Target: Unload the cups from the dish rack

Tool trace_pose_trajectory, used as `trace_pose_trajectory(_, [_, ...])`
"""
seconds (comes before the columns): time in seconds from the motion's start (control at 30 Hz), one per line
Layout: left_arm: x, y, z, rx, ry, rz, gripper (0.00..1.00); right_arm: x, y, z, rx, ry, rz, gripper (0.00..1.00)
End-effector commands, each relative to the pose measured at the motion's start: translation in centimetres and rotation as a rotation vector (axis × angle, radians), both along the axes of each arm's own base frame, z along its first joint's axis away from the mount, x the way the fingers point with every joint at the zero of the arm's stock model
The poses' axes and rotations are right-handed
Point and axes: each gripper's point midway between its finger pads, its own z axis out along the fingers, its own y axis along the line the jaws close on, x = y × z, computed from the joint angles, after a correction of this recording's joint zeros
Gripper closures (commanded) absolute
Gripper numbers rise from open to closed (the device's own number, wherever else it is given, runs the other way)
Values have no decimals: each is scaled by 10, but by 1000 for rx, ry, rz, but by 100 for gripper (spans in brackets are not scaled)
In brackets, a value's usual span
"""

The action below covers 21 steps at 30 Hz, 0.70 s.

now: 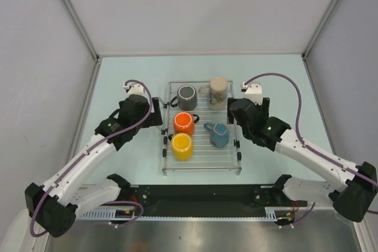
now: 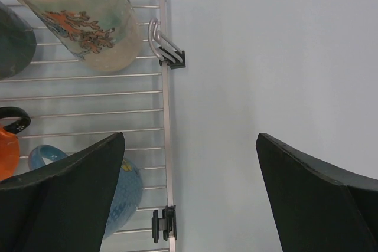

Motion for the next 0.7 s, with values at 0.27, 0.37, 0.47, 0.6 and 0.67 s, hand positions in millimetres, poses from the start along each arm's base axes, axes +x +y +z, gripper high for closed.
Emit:
trace_pose_trajectory(0.27, [6, -8, 13, -37, -45, -25, 0, 10, 25, 9, 41, -35, 100, 0])
trace_pose_trajectory(0.37, [6, -4, 15, -29, -57, -9, 0, 13, 28, 19, 52, -54, 105, 0])
trace_pose_trajectory(0.47, [6, -2, 11, -19, -47, 2, 0, 16, 37, 21, 66, -53, 127, 0])
trace_pose_trajectory(0.6, [6, 0, 8, -11, -34, 13, 0, 20, 49, 15, 82, -20, 140, 0])
trace_pose_trajectory(0.67, [5, 0, 7, -13, -31, 13, 0, 20, 55, 14, 108, -10, 144, 0])
